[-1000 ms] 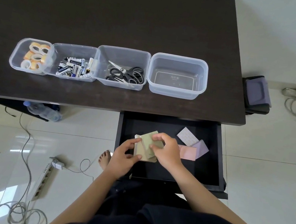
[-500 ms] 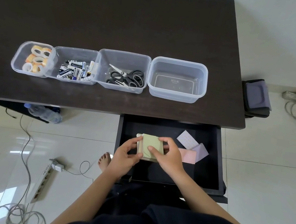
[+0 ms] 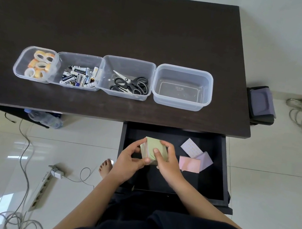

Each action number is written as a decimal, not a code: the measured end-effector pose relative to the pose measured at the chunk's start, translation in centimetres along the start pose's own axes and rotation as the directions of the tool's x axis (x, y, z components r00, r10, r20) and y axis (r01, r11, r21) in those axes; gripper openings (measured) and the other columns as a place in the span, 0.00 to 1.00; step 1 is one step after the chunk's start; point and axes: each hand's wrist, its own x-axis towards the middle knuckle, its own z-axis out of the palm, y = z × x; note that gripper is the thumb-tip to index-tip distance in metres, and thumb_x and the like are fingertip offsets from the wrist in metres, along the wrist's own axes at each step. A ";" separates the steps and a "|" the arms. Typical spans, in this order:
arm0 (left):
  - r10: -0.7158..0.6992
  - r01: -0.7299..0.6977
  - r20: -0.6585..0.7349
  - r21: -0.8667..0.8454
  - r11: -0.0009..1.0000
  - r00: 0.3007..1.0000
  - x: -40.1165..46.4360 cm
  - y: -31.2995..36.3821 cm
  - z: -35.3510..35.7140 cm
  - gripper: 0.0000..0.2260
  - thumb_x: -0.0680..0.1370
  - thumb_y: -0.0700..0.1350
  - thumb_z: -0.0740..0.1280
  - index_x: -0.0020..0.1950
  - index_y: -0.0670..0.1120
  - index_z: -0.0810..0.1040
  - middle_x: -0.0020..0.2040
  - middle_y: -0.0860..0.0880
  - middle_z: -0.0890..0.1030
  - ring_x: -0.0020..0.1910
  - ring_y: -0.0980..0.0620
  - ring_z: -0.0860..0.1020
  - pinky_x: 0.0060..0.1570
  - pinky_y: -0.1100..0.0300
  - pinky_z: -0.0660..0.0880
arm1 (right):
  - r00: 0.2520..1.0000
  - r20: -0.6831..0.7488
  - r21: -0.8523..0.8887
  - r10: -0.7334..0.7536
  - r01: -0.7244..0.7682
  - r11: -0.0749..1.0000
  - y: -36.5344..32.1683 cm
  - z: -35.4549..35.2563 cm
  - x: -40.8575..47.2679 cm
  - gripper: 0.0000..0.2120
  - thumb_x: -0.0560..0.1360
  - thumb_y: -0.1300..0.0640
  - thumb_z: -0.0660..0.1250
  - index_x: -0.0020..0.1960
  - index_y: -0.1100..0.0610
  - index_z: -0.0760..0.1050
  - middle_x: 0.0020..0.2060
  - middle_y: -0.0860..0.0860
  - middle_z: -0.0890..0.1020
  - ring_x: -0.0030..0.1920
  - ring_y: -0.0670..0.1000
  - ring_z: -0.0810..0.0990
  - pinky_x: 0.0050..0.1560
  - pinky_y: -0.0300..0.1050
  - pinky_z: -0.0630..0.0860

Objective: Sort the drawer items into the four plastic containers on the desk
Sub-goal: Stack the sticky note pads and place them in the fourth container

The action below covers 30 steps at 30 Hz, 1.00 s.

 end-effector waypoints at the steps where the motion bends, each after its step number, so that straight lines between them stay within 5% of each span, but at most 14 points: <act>1: 0.001 -0.001 0.008 0.010 1.000 1.000 0.0 0.0 -0.1 0.28 0.72 0.41 0.73 0.69 0.59 0.69 0.55 0.43 0.76 0.44 0.46 0.83 0.50 0.50 0.81 | 1.000 -0.004 0.006 -0.009 0.009 1.000 -0.1 -0.1 0.0 0.14 0.77 0.48 0.64 0.61 0.42 0.65 0.56 0.41 0.75 0.57 0.45 0.76 0.59 0.54 0.76; 6: 0.013 -0.018 0.066 0.080 0.997 0.998 -0.1 0.6 -0.5 0.30 0.73 0.43 0.73 0.68 0.64 0.66 0.56 0.45 0.75 0.41 0.46 0.83 0.48 0.51 0.82 | 0.998 0.010 0.000 -0.064 0.064 0.998 -0.4 -0.5 0.2 0.17 0.76 0.51 0.67 0.62 0.43 0.67 0.57 0.37 0.74 0.59 0.42 0.75 0.60 0.50 0.76; 10: 0.016 -0.021 0.079 0.063 0.998 0.997 -0.4 0.6 -0.5 0.23 0.75 0.49 0.69 0.65 0.66 0.67 0.62 0.49 0.75 0.47 0.45 0.83 0.49 0.50 0.81 | 0.992 0.052 -0.056 -0.116 0.119 0.991 -0.9 -1.0 0.1 0.19 0.76 0.55 0.67 0.65 0.47 0.67 0.62 0.38 0.72 0.61 0.41 0.72 0.60 0.34 0.70; 22: 0.024 -0.028 0.058 0.077 0.997 0.998 0.1 1.1 0.2 0.19 0.78 0.42 0.66 0.63 0.61 0.70 0.60 0.51 0.77 0.54 0.48 0.79 0.42 0.64 0.78 | 0.975 0.141 -0.157 -0.170 0.191 0.969 -1.0 -2.2 -0.1 0.22 0.77 0.52 0.66 0.68 0.43 0.65 0.67 0.38 0.69 0.63 0.41 0.71 0.58 0.33 0.70; 30: -0.056 0.054 0.036 0.046 0.997 0.998 0.1 -0.1 0.5 0.20 0.75 0.40 0.70 0.62 0.57 0.71 0.57 0.47 0.78 0.51 0.48 0.80 0.42 0.61 0.79 | 0.983 0.145 -0.133 -0.117 0.136 0.982 0.5 -1.6 0.0 0.22 0.76 0.53 0.67 0.68 0.44 0.67 0.66 0.38 0.70 0.63 0.42 0.71 0.62 0.36 0.71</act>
